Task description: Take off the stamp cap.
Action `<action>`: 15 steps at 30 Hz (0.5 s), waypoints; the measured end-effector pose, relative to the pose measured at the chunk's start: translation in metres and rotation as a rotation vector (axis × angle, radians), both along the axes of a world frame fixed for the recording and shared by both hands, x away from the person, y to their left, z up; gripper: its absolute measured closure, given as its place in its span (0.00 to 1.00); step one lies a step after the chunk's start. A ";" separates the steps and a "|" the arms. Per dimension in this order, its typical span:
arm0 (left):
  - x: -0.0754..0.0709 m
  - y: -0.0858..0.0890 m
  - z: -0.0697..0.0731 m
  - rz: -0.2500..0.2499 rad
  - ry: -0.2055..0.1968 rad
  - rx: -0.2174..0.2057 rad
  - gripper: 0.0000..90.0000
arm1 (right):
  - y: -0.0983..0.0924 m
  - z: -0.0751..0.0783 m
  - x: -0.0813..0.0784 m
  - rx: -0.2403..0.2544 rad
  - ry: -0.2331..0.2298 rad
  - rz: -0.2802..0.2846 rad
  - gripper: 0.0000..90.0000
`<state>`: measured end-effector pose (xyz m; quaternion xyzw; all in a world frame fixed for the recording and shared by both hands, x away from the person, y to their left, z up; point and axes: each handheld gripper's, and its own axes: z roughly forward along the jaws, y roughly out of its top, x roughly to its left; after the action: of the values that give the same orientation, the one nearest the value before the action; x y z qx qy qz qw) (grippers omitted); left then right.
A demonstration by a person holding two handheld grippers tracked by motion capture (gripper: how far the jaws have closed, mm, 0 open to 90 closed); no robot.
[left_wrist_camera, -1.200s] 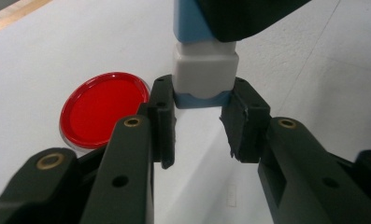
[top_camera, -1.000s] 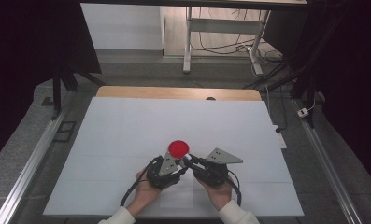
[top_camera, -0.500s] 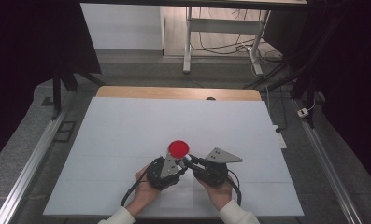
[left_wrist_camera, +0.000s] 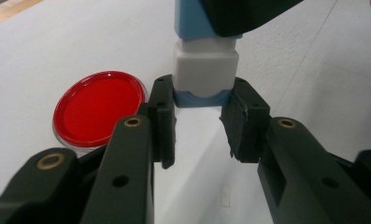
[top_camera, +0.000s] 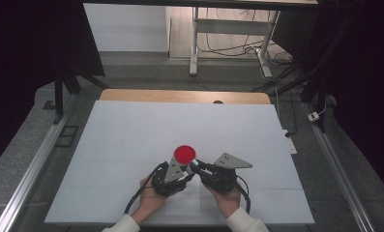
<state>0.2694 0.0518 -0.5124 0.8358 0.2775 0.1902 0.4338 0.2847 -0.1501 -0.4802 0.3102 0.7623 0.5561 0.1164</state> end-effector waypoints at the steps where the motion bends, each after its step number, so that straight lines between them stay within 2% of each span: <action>1: 0.000 0.000 0.000 0.000 0.004 -0.004 0.73 | 0.000 0.000 0.000 0.000 0.000 0.000 0.83; 4: 0.000 0.000 0.000 -0.002 0.001 0.003 0.73 | 0.000 0.000 0.000 -0.002 0.001 0.001 0.83; 12: -0.002 -0.002 -0.002 0.001 -0.039 0.074 0.73 | 0.001 -0.002 0.001 -0.012 0.013 0.005 0.83; 15: -0.002 -0.003 -0.002 0.002 -0.041 0.081 0.73 | 0.001 -0.002 0.001 -0.012 0.016 0.005 0.83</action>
<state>0.2672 0.0492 -0.5142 0.8482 0.2616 0.2189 0.4051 0.2853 -0.1488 -0.4826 0.3119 0.7673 0.5492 0.1107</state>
